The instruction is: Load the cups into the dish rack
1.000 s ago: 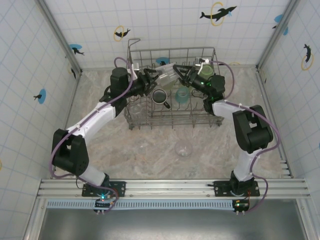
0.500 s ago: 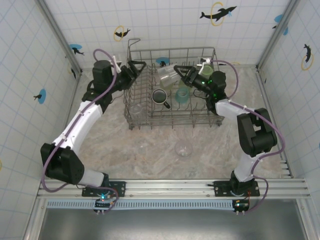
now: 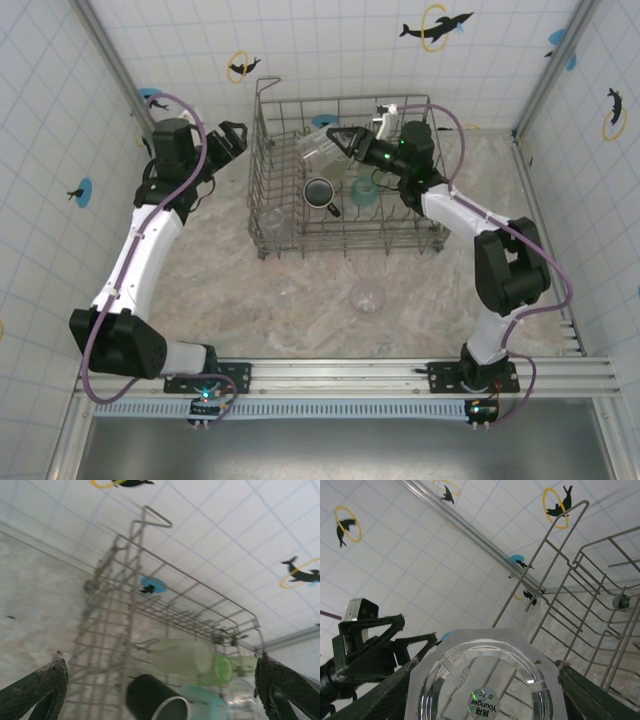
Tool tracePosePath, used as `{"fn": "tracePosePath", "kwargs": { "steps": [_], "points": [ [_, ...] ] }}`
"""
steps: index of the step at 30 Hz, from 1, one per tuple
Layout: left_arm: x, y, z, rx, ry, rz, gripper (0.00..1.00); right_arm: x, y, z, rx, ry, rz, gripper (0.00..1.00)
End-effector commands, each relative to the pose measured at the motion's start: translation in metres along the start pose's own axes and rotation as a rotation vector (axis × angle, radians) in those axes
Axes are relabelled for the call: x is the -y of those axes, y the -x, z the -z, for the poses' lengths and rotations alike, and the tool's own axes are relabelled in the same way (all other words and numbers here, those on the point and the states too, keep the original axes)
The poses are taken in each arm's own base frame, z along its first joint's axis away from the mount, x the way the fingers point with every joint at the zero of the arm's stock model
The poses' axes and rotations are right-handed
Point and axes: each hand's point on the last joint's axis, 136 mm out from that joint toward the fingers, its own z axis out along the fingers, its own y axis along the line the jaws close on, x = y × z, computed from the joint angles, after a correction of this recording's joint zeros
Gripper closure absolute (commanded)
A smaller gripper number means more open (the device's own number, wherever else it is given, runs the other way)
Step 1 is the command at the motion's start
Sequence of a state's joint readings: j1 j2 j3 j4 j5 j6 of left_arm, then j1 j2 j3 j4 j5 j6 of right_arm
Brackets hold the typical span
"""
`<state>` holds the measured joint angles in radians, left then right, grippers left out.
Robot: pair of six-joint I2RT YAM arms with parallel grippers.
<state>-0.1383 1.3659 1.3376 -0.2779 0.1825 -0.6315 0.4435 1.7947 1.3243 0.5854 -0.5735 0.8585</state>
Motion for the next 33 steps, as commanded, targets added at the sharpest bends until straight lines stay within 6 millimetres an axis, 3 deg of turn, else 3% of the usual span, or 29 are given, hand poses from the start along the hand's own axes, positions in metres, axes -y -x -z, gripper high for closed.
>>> {"fn": "tracePosePath", "kwargs": {
  "steps": [1, 5, 12, 18, 25, 33],
  "points": [
    [-0.042, -0.003, -0.004, 0.006, 0.146, -0.061, 0.02, -0.02, 0.009, -0.01, 0.0, -0.024, 0.143, 0.61],
    [-0.07, -0.009, -0.011, 0.008, 0.217, -0.072, 0.02, -0.021, 0.0, -0.027, -0.044, -0.058, 0.202, 0.61],
    [-0.112, -0.042, -0.029, -0.053, 0.3, -0.071, 0.03, -0.019, -0.026, -0.059, -0.143, -0.144, 0.328, 0.62],
    [-0.141, -0.054, -0.029, -0.064, 0.35, -0.072, 0.03, -0.008, -0.041, -0.079, -0.192, -0.237, 0.414, 0.62],
    [-0.151, -0.048, -0.013, 0.008, 0.375, -0.094, 0.03, -0.002, -0.067, -0.102, -0.245, -0.275, 0.503, 0.62],
    [-0.147, -0.048, -0.013, 0.01, 0.354, -0.094, 0.03, 0.009, -0.087, -0.119, -0.29, -0.327, 0.589, 0.62]
  ]
}}
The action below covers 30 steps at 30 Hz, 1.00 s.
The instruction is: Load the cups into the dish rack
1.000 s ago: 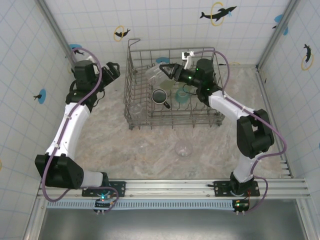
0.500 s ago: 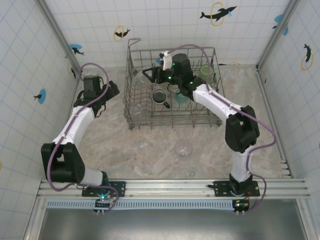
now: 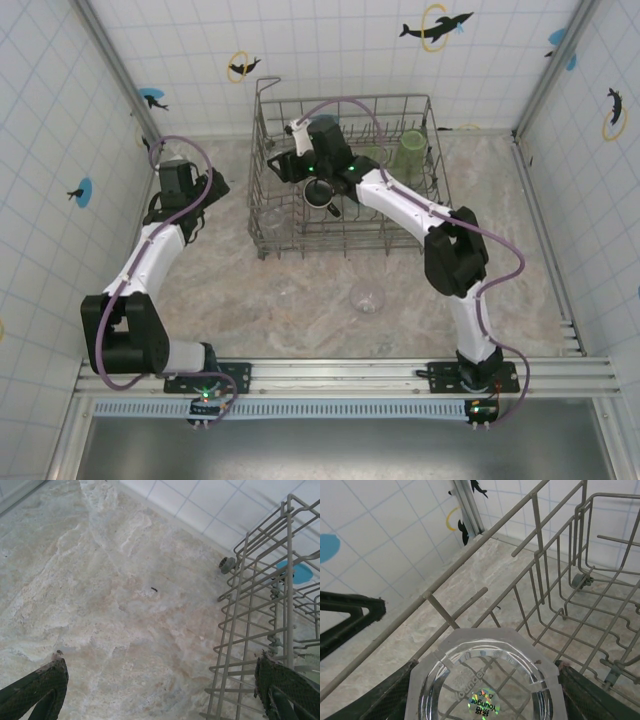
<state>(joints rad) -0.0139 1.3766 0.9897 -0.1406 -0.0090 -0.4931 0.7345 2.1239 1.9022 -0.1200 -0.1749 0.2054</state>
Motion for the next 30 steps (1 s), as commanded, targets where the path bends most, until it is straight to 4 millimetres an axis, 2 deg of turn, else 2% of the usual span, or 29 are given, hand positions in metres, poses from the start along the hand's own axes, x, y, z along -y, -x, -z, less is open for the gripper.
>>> {"fn": "tracePosePath", "kwargs": {
  "steps": [1, 15, 30],
  "points": [
    [0.003, 0.009, 0.006, 0.037, -0.014, -0.029, 0.02, -0.002, 0.017, -0.003, 0.04, -0.036, 0.069, 0.62],
    [0.004, 0.01, 0.007, 0.041, -0.02, -0.032, 0.03, -0.003, -0.013, -0.029, -0.022, -0.091, 0.16, 0.63],
    [0.007, 0.011, 0.009, 0.041, -0.037, -0.026, 0.03, -0.011, -0.029, -0.048, -0.041, -0.078, 0.196, 0.62]
  ]
}}
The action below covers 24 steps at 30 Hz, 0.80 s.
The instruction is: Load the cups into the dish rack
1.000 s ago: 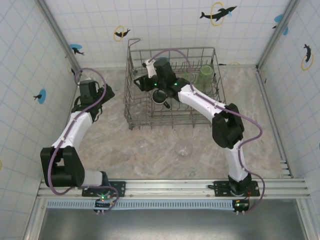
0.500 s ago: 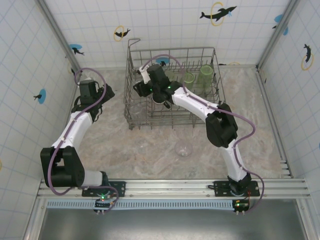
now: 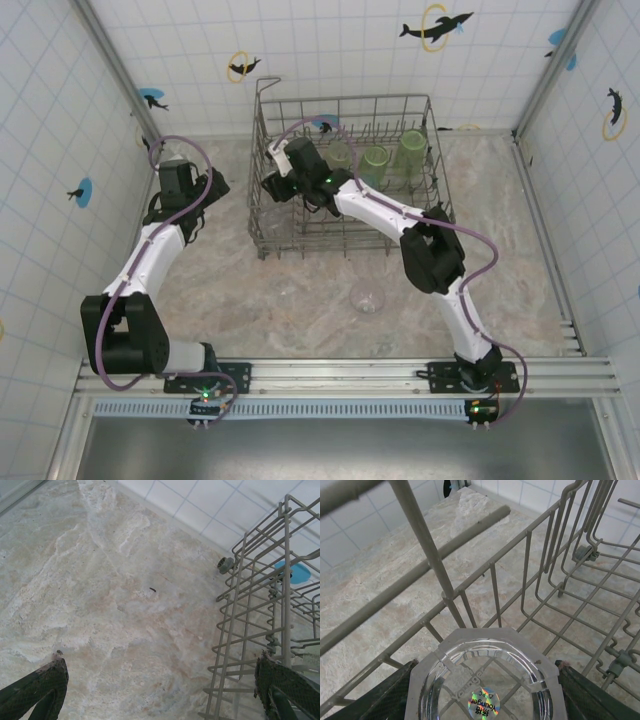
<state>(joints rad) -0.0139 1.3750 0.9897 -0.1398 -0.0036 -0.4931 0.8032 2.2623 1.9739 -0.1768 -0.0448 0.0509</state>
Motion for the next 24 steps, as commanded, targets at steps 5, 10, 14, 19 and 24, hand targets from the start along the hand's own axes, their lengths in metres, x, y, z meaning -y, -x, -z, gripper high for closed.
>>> {"fn": "tracePosePath", "kwargs": {
  "steps": [5, 10, 14, 19, 24],
  "points": [
    [0.007, 0.011, 0.009, 0.042, -0.036, -0.025, 0.03, -0.002, 0.014, -0.009, 0.046, -0.014, 0.031, 0.61],
    [0.008, 0.012, 0.01, 0.044, -0.037, -0.023, 0.03, -0.001, 0.008, -0.012, 0.029, -0.028, 0.039, 0.51],
    [0.008, 0.012, 0.01, 0.045, -0.038, -0.023, 0.03, -0.001, 0.003, -0.015, 0.016, -0.034, 0.041, 0.46],
    [0.008, 0.011, 0.01, 0.043, -0.039, -0.022, 0.03, -0.002, 0.003, -0.014, 0.013, -0.031, 0.036, 0.35],
    [0.008, 0.01, 0.009, 0.037, -0.043, -0.018, 0.03, 0.0, 0.017, -0.003, 0.021, -0.052, 0.029, 0.22]
  ]
}}
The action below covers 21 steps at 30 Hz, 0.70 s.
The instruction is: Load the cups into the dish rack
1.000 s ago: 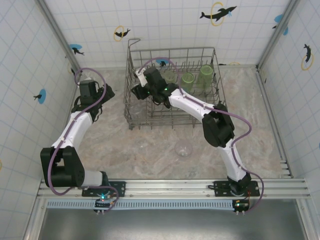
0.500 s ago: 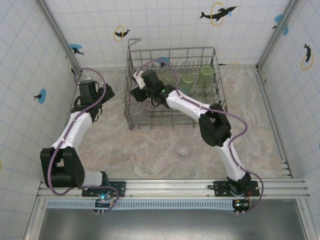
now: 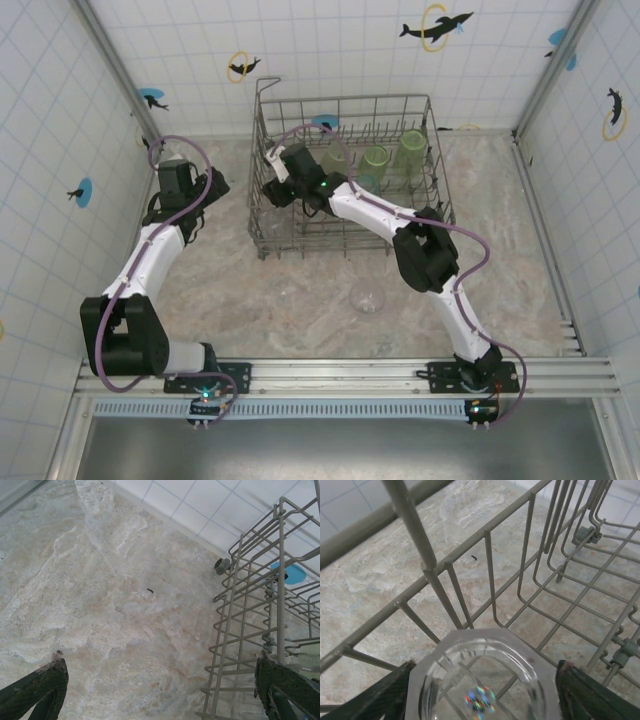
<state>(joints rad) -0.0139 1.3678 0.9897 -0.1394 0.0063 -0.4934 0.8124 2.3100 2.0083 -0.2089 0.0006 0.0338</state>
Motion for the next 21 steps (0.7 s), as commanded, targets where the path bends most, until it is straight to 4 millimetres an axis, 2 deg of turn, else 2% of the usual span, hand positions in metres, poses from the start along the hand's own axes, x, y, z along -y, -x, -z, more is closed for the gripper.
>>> {"fn": "tracePosePath", "kwargs": {
  "steps": [1, 5, 7, 16, 17, 21],
  "points": [
    [0.007, 0.009, 0.007, 0.034, -0.035, -0.018, 0.03, -0.003, 0.034, 0.015, 0.066, -0.012, 0.007, 0.2],
    [0.008, 0.01, 0.008, 0.036, -0.04, -0.014, 0.02, -0.005, 0.031, 0.015, 0.05, 0.001, -0.008, 0.14],
    [0.008, 0.01, 0.009, 0.038, -0.04, -0.014, 0.03, -0.004, 0.045, 0.03, 0.078, 0.004, -0.024, 0.13],
    [0.01, 0.014, 0.014, 0.053, -0.048, -0.013, 0.03, 0.013, 0.064, 0.058, 0.1, -0.012, -0.123, 0.06],
    [0.011, 0.015, 0.015, 0.056, -0.051, -0.012, 0.03, 0.017, 0.066, 0.062, 0.103, -0.015, -0.137, 0.0],
    [0.015, 0.019, 0.022, 0.069, -0.072, -0.007, 0.02, 0.025, 0.068, 0.079, 0.109, -0.025, -0.169, 0.0]
  ]
}}
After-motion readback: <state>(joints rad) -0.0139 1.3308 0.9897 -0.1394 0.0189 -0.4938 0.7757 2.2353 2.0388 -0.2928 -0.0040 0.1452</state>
